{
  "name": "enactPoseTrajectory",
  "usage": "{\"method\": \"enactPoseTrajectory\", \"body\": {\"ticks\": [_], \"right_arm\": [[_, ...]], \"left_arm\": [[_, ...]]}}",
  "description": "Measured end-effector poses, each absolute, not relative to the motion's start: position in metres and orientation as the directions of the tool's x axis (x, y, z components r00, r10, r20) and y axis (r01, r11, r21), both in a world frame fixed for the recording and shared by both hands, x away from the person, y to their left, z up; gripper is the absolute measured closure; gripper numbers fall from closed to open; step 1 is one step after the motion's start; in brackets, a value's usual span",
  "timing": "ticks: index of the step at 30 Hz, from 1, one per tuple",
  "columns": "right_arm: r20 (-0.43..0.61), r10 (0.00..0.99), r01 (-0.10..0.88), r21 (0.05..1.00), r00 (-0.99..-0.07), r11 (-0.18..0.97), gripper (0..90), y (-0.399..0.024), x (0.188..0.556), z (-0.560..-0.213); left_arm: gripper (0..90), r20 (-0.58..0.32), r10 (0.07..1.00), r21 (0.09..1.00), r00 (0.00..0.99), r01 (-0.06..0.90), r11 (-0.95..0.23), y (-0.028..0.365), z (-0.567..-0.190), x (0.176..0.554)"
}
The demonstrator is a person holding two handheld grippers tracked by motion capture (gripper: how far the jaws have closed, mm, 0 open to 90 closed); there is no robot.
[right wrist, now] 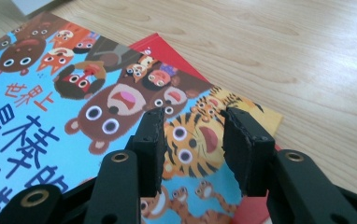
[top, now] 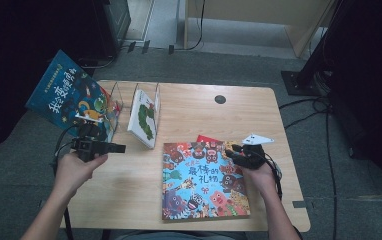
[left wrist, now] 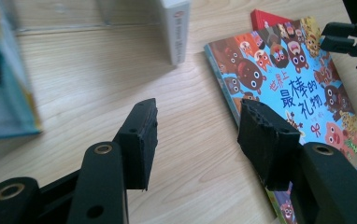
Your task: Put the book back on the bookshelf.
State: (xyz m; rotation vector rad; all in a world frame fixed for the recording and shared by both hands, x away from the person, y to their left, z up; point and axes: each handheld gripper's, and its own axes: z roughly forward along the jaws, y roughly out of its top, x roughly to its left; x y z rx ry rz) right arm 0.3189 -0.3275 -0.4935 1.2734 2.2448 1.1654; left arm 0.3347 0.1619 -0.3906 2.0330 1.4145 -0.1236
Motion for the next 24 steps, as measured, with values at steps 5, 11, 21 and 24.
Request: {"method": "enactPoseTrajectory", "body": {"ticks": [5,11,21,24], "right_arm": [[0.112,0.834,0.572,0.776,-0.540,0.266,68.2,-0.334,0.314,-0.494],[0.086,0.877,0.603,0.757,-0.473,0.251,89.4,-0.349,0.310,-0.497],[0.093,0.886,0.636,0.730,-0.455,0.251,90.0,-0.351,0.313,-0.504],[0.080,0.890,0.632,0.733,-0.449,0.253,90.0,-0.350,0.314,-0.504]], "left_arm": [[49.1,-0.431,0.786,0.458,0.444,0.858,-0.234,0.145,-0.399,0.340],[53.2,-0.427,0.772,0.461,0.472,0.848,-0.263,0.129,-0.408,0.341],[72.2,-0.416,0.760,0.482,0.498,0.830,-0.280,0.117,-0.421,0.332],[79.0,-0.407,0.755,0.487,0.514,0.822,-0.296,0.113,-0.425,0.326]]}}
